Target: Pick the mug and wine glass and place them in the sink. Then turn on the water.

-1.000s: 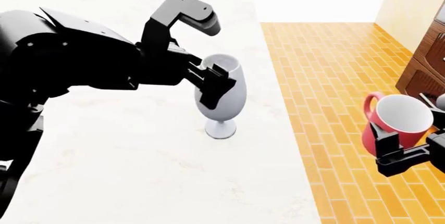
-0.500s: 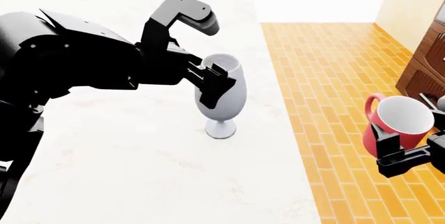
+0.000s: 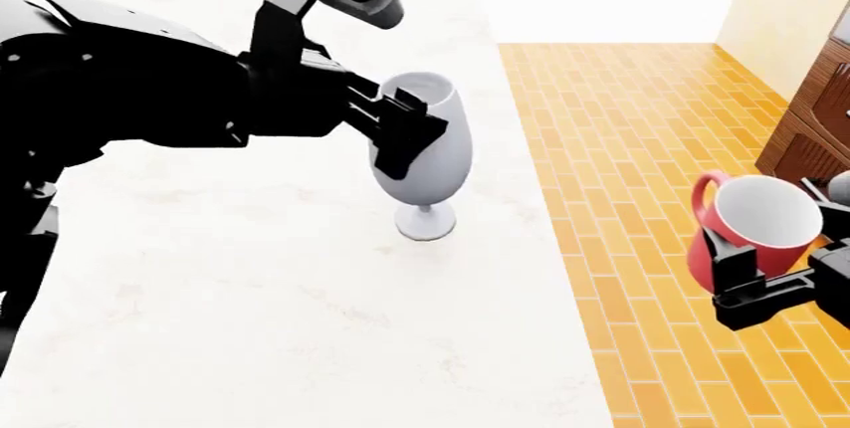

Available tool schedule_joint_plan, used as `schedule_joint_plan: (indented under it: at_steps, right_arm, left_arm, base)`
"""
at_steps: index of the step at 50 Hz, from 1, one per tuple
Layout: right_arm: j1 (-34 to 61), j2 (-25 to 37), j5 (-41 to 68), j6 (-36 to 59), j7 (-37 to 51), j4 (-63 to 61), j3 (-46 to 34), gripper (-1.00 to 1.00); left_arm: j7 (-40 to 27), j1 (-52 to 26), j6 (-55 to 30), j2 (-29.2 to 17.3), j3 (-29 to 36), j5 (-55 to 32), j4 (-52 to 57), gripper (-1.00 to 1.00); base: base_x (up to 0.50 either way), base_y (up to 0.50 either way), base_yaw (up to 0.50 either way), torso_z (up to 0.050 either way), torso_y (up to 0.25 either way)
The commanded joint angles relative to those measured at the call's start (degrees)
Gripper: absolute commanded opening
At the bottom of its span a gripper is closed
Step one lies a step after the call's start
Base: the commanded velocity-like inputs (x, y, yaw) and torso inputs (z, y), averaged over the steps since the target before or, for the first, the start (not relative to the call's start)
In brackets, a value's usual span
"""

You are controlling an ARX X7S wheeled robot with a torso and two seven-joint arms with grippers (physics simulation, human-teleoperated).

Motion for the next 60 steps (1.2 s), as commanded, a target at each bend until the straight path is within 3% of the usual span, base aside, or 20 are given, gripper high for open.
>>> schedule_joint_plan:
  at_steps: [1,15,25,33,60]
  right_arm:
    - [2.85,-0.88,-0.83,0.53,1.2,0.52,-1.59,-1.0]
    - [8.12,-1.54,0.83,2.47,3.56,2.22,-3.02,-1.0]
    - [25.63,-2.45,1.84,8.22,6.25,6.63,-11.45,-1.0]
    - [33.03,-4.45,-0.89,7.52,5.67,10.22,-17.92,-1.0]
    - [34.67,-7.31,-3.27,3.62,3.35,13.04,-25.52,-1.0]
  left_arm:
    - [-1.52,-2.08,0.07,-0.89,-2.16,-1.48,0.17,-1.0]
    - [-2.46,-4.9,-1.18,-1.64,-2.6,-1.9,0.5,-1.0]
    - [-2.72,-5.5,-1.6,-2.74,-2.81,-2.18,0.84,-1.0]
    - [-3.24,-5.24,-2.31,-4.12,-3.32,-3.21,1.74,-1.0]
    - [-8.94,-4.64,-9.0,-13.17,-7.08,-12.74,10.95,-1.0]
  base:
    - [0.0,0.0,0.0,0.0,0.0]
    - [0.0,0.0,0.0,0.0,0.001]
    - [0.0,0.0,0.0,0.0,0.002]
    - [0.0,0.0,0.0,0.0,0.0]
    - [0.0,0.0,0.0,0.0,0.001]
